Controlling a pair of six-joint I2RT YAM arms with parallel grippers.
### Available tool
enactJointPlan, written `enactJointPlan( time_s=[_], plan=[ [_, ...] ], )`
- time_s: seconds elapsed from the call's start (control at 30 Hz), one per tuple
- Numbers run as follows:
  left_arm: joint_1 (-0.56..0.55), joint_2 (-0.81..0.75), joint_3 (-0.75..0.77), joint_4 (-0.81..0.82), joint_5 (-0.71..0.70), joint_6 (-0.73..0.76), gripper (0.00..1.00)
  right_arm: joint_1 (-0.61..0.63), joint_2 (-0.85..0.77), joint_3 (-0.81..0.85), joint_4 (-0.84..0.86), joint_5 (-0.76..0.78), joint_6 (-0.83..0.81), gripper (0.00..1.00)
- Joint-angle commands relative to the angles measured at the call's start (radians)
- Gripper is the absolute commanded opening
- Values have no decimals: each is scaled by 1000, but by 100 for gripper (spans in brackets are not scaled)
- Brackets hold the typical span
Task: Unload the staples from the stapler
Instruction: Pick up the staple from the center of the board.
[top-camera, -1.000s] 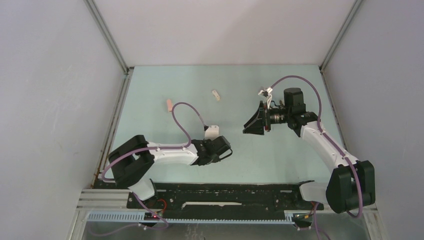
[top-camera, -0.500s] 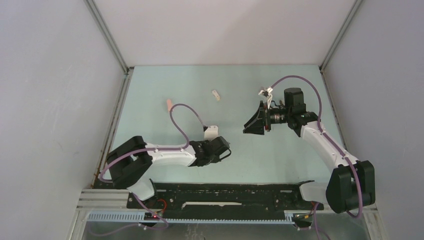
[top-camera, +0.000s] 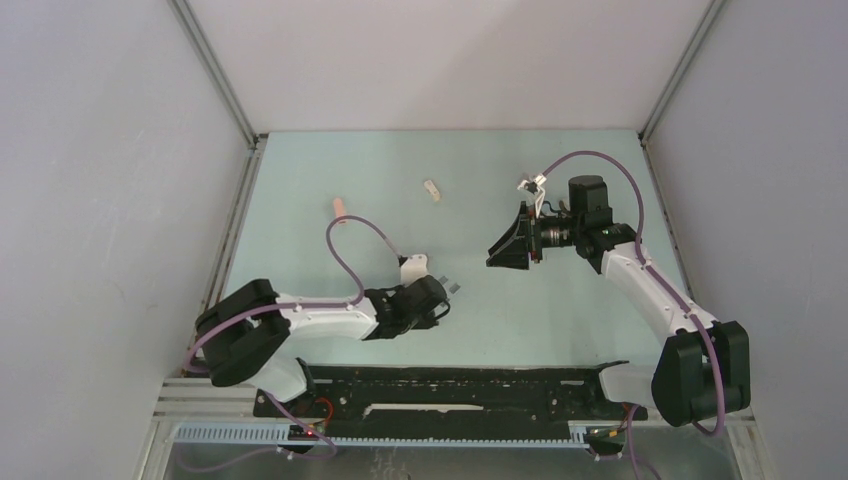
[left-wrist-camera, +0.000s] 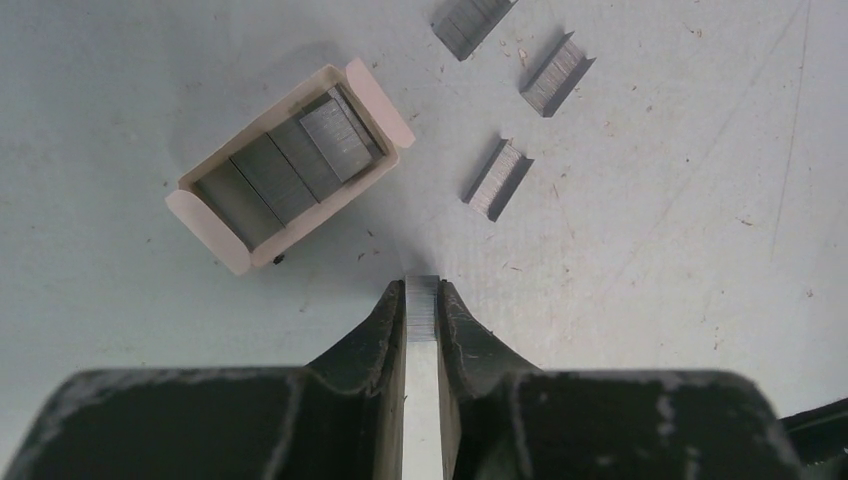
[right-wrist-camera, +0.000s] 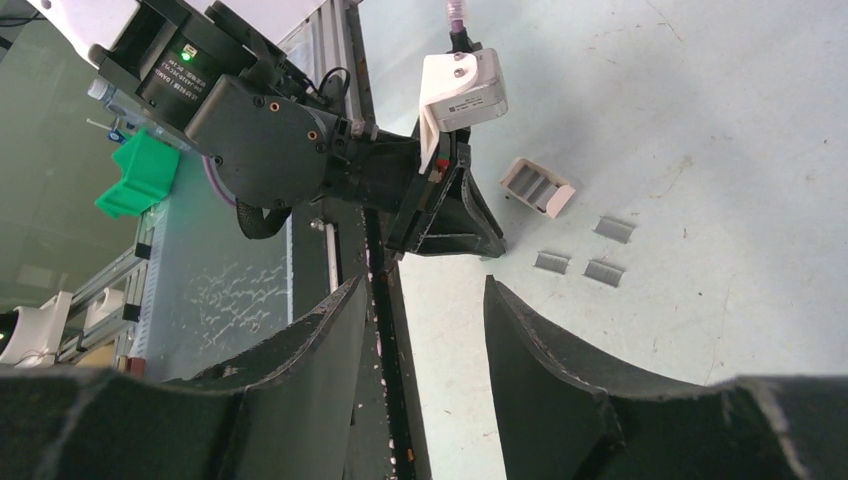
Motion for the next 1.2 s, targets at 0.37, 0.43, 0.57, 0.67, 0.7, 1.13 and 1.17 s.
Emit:
enactJointPlan(
  time_s=[0.37,0.43,0.57,0.67,0.7,1.13,1.17],
  plan=[
    [36,-92,-77,138,67,-33,15,-1,4,35,-6,-19,7,56],
    [40,-104,-89,150,74,-38,15,0,6,37,-6,-19,7,56],
    [51,-119,-101,150,78,-39,15,7,17,37,-7,-16,7,56],
    [56,-134,-120,196,93,-42,15,16,23,36,-10,-11,3,56],
    [60,-141,-130,215,102,-45,15,19,25,36,-12,-10,1,56],
    [168,-389,-350,559,228,-118,15,80,207,-35,184,-127,215,59],
    [175,-414,-359,577,230,-124,15,90,215,-39,201,-127,232,60]
  ],
)
